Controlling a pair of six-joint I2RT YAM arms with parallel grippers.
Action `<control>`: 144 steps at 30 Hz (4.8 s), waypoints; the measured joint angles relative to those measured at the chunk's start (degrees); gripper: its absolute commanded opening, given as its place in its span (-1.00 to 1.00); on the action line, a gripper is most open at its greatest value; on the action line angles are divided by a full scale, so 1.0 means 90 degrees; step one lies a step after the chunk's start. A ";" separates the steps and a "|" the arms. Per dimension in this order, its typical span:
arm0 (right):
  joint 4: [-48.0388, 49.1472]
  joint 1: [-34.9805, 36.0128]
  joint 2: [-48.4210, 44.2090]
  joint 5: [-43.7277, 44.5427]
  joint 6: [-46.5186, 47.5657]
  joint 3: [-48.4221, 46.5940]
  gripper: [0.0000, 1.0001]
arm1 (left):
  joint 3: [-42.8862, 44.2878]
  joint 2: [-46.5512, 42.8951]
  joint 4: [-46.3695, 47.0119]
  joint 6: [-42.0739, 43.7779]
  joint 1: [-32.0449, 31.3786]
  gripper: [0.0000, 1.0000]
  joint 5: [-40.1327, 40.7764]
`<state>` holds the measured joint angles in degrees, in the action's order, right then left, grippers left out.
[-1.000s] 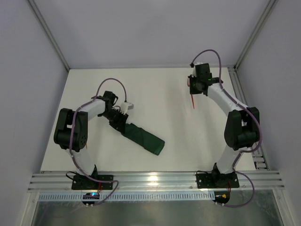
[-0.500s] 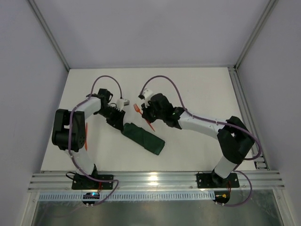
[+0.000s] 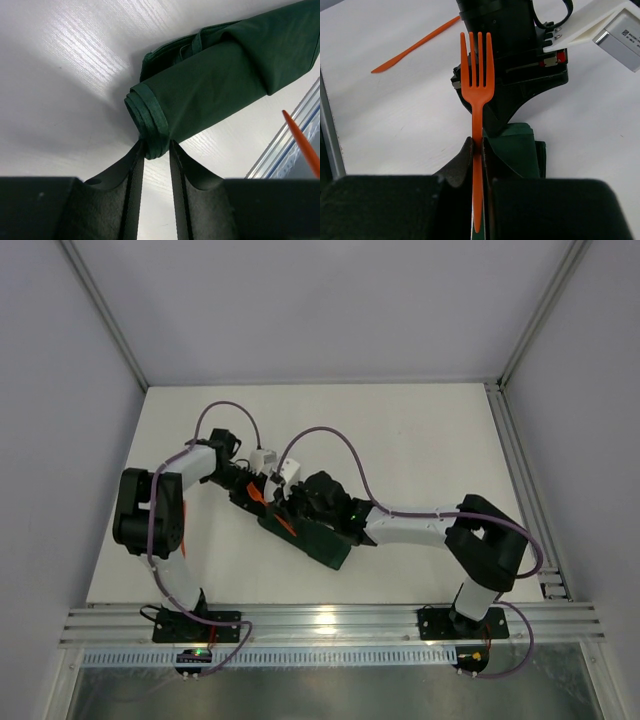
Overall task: Fold the napkin into a case and place the utensils inside
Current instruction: Insert the fork into the folded napkin, then pick up the knife from the corner of the board.
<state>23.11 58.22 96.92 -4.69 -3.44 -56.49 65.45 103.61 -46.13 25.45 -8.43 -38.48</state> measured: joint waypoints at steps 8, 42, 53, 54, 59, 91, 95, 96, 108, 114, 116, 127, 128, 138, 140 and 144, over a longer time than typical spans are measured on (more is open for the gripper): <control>0.0369 0.0041 0.0809 0.0134 0.0024 0.0053 -0.93 | 0.0000 0.0255 -0.0002 -0.0019 0.0000 -0.63 -0.0090; -0.3043 0.0396 0.0937 0.1433 0.0699 -0.0916 -0.92 | 0.0219 0.0389 -0.0078 0.0080 0.0000 -1.00 -0.0126; -0.3653 0.0396 0.0969 0.1671 0.0408 -0.1049 -0.92 | 0.0228 0.0389 -0.0131 0.0253 -0.0007 -1.00 -0.0109; -0.3706 0.0396 0.1013 0.1707 0.0391 -0.1144 -0.93 | 0.0228 0.0389 -0.0136 0.0267 -0.0010 -1.00 -0.0100; -0.3898 0.0396 0.1316 0.1819 0.0461 -0.1637 -0.92 | 0.0228 0.0389 -0.0153 0.0393 -0.0036 -1.00 -0.0039; -0.4209 0.0396 0.1239 0.1280 0.0027 -0.1331 0.24 | 0.0306 0.0345 -0.0119 0.0318 -0.0063 -0.36 0.0165; -0.4386 0.0396 0.0962 0.1372 0.0027 -0.1372 0.34 | 0.0347 0.0180 -0.0097 0.0245 -0.0063 -0.13 0.0277; -0.4422 0.0396 0.0835 0.1435 0.0024 -0.1411 0.35 | 0.0367 0.0129 -0.0100 0.0248 -0.0063 -0.07 0.0291; -0.4631 0.0192 0.0010 0.2771 -0.0527 -0.3077 0.62 | 0.0886 -0.0984 -0.0483 0.0158 0.0066 0.98 0.0850; -0.4976 -0.0804 -0.0036 0.2586 -0.1134 -0.3155 0.64 | 0.0889 -0.1921 -0.0964 -0.0024 0.1132 0.98 0.1314; -0.4969 -0.1321 -0.0250 0.2453 -0.1328 -0.2730 0.63 | 0.0865 -0.2225 -0.1020 -0.0124 0.1719 0.98 0.1491; -0.4665 -0.2783 -0.2953 0.2358 -0.1824 0.0041 0.64 | -0.0151 -0.3626 -0.1700 -0.0015 0.4075 0.98 0.2890; -0.4619 -0.2783 -0.2987 0.2358 -0.1821 0.0075 0.64 | -0.0284 -0.3555 -0.1770 -0.0022 0.4051 0.98 0.2897; -0.4471 -0.2781 -0.2975 0.2334 -0.1819 0.0663 0.64 | -0.0741 -0.1899 -0.1107 -0.0313 0.2628 0.59 0.3825; -0.4466 -0.2781 -0.2956 0.2331 -0.1819 0.0704 0.64 | -0.0748 -0.1566 -0.0884 -0.0345 0.2438 0.56 0.3946; -0.4427 -0.2781 -0.2829 0.2329 -0.1800 0.0707 0.64 | -0.0809 -0.1015 -0.0420 -0.0454 0.2317 0.32 0.4320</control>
<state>-16.73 33.19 71.46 16.27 -19.64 -50.13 58.17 94.48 -49.91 21.37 12.43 0.40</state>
